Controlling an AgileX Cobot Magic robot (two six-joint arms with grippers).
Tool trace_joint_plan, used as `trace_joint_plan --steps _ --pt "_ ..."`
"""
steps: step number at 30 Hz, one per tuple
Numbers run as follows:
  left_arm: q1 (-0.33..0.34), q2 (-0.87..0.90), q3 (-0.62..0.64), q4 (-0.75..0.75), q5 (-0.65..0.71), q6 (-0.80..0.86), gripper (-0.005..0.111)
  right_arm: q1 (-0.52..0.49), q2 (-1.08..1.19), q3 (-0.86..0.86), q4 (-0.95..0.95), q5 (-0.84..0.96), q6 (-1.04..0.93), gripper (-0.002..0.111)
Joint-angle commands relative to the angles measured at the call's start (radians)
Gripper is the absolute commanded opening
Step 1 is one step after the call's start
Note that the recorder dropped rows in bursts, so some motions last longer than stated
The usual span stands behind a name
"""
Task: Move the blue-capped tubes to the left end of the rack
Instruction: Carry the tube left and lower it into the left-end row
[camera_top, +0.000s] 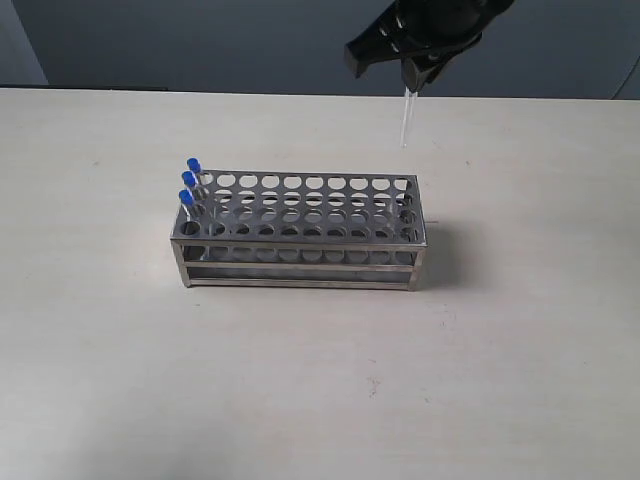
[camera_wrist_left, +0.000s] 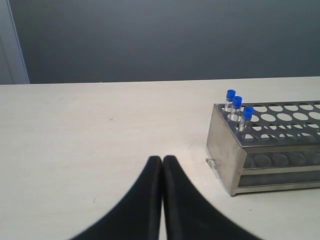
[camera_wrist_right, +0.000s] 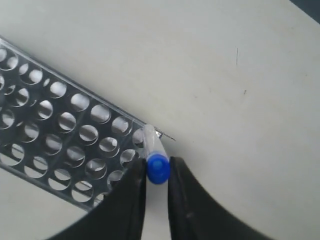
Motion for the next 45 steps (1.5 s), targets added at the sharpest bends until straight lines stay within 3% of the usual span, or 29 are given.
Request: trace_joint_plan --steps 1,9,14,20,45 --pt "-0.004 0.003 -0.005 0.001 -0.007 -0.001 0.001 0.074 -0.025 0.004 0.000 -0.007 -0.007 -0.001" --pt "-0.004 0.003 -0.005 0.001 -0.007 -0.001 0.001 0.259 -0.020 0.000 0.181 -0.159 -0.192 -0.001" --pt "-0.004 0.003 -0.005 0.001 -0.007 -0.001 0.001 0.313 0.104 -0.146 0.213 -0.063 -0.223 -0.001" --pt "-0.004 0.003 -0.005 0.001 -0.007 -0.001 0.001 0.325 0.203 -0.251 0.266 -0.022 -0.245 -0.001" --pt "-0.004 0.003 -0.005 0.001 -0.007 -0.001 0.001 0.325 0.318 -0.269 0.258 -0.047 -0.265 -0.001"
